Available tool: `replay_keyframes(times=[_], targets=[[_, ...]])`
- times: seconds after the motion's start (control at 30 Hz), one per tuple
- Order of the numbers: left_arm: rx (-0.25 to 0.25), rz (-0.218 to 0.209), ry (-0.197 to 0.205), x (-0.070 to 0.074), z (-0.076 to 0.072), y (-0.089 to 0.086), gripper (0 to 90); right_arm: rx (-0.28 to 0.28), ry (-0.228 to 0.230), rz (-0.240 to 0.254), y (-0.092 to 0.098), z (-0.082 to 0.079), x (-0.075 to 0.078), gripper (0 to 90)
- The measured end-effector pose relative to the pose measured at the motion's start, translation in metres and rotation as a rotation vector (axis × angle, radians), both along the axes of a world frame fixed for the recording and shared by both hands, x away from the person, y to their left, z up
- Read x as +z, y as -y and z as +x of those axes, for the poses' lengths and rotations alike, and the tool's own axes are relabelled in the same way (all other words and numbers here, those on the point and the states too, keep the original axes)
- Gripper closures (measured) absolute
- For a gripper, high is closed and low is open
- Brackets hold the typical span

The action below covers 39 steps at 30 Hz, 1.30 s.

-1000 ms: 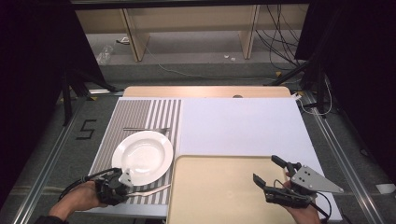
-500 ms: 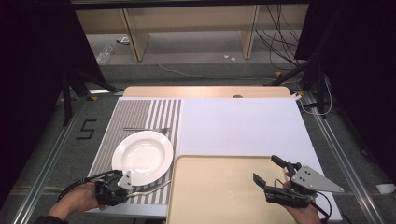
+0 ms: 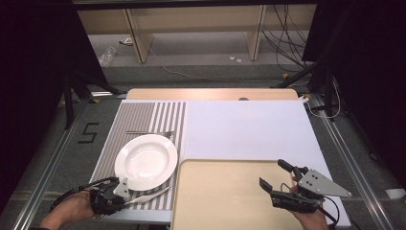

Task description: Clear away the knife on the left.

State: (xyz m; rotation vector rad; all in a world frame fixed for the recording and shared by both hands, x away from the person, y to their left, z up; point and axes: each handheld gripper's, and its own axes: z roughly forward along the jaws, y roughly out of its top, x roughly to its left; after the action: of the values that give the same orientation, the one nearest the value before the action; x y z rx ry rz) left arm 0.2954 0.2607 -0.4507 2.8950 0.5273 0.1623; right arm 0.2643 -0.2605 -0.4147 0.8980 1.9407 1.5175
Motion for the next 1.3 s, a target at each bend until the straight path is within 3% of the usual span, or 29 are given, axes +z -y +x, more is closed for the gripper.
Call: replay_keyframes(times=[0.13, 0.23, 0.3, 0.37, 0.43, 0.57, 0.67, 0.77, 0.83, 0.87, 1.13, 1.3], targets=[[-0.003, -0.014, 0.031, 0.008, -0.005, 0.007, 79.2, 0.0, -0.003, 0.001, 0.0, 0.0, 0.0, 17.2], [0.018, -0.064, 0.032, 0.015, -0.006, 0.012, 79.2, 0.001, 0.001, -0.001, 0.0, 0.0, 0.0, 17.2], [0.022, -0.074, 0.032, 0.017, -0.007, 0.013, 79.2, -0.001, -0.002, 0.003, 0.0, -0.001, 0.001, 17.2], [0.064, -0.165, 0.016, 0.022, -0.007, 0.018, 79.2, -0.001, -0.002, 0.004, 0.0, -0.001, 0.001, 17.2], [0.083, -0.204, 0.007, 0.026, -0.006, 0.02, 79.2, 0.0, 0.0, 0.005, 0.0, -0.001, 0.001, 17.2], [0.166, -0.331, -0.009, 0.031, -0.004, 0.026, 79.2, 0.0, 0.0, 0.006, 0.0, -0.001, 0.001, 17.2], [0.198, -0.384, -0.009, 0.034, -0.003, 0.032, 79.2, 0.0, 0.0, 0.004, 0.0, -0.001, 0.002, 17.2], [0.212, -0.41, 0.002, 0.037, -0.003, 0.039, 79.2, 0.0, 0.0, 0.002, 0.0, -0.001, 0.002, 17.2], [0.216, -0.42, -0.005, 0.037, -0.003, 0.04, 79.2, 0.0, -0.002, -0.001, 0.001, -0.002, 0.002, 17.2], [0.209, -0.432, -0.029, 0.036, -0.002, 0.045, 79.2, 0.001, 0.0, 0.005, 0.0, -0.001, 0.002, 17.2], [0.188, -0.443, -0.056, 0.032, 0.004, 0.072, 79.2, -0.003, 0.01, 0.017, 0.001, -0.001, 0.004, 17.2], [0.177, -0.477, -0.061, 0.029, 0.008, 0.09, 79.3, -0.003, 0.008, 0.015, 0.002, -0.001, 0.003, 17.2]])
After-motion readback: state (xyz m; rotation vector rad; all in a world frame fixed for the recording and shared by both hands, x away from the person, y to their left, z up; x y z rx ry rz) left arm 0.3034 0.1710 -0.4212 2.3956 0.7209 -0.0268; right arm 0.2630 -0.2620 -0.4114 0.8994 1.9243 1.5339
